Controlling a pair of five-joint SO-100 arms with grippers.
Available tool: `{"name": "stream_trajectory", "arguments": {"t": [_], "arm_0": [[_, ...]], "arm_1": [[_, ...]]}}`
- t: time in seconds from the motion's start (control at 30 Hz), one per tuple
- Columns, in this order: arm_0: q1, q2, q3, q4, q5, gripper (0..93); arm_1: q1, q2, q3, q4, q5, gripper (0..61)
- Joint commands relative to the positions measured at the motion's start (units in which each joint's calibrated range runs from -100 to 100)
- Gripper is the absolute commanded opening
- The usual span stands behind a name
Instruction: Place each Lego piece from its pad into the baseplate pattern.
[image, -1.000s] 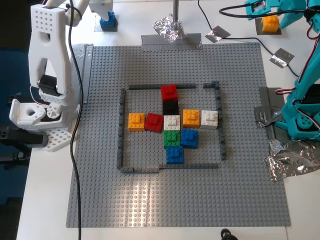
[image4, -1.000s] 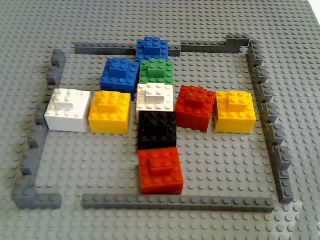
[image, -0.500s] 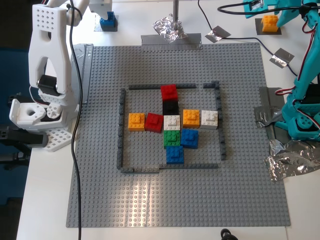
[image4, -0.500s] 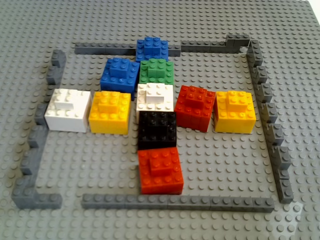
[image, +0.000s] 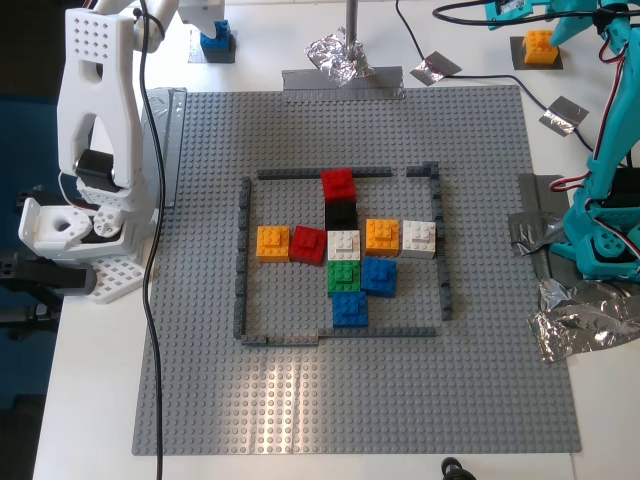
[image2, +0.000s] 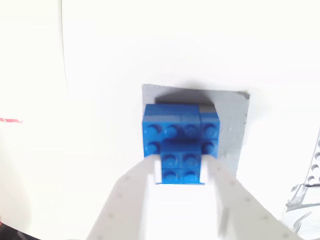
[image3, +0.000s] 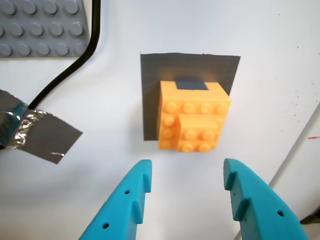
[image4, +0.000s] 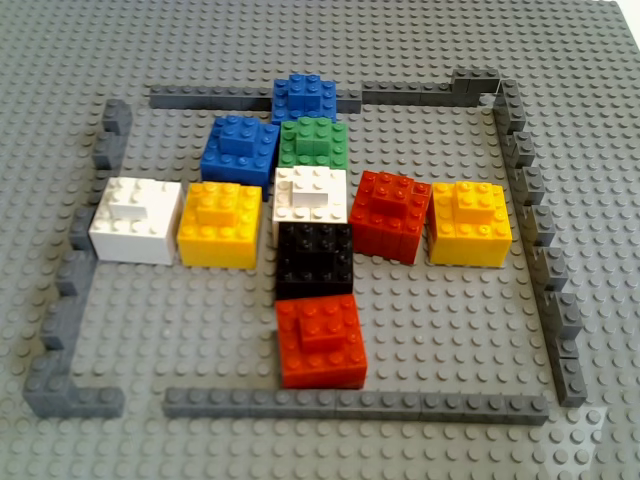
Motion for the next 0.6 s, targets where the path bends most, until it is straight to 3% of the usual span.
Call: {"name": "stream_trajectory", "arguments": {"t": [0.0,0.37,0.57], "arm_0": [[-0.68,-0.35,-2.76,-0.27,0.23,16.7],[-0.75,3.17,-6.01,-0.27,0.23,16.7],[-0.90,5.75,-9.71,-0.27,0.23,16.7]], "arm_1": [[-0.89,-6.15,-4.81,1.52,0.24,0.2],[2.01,-25.21,-0.84,12.18,-3.47,0.2],[8.76,-42.98,18.21,15.19,-6.99,0.2]]}}
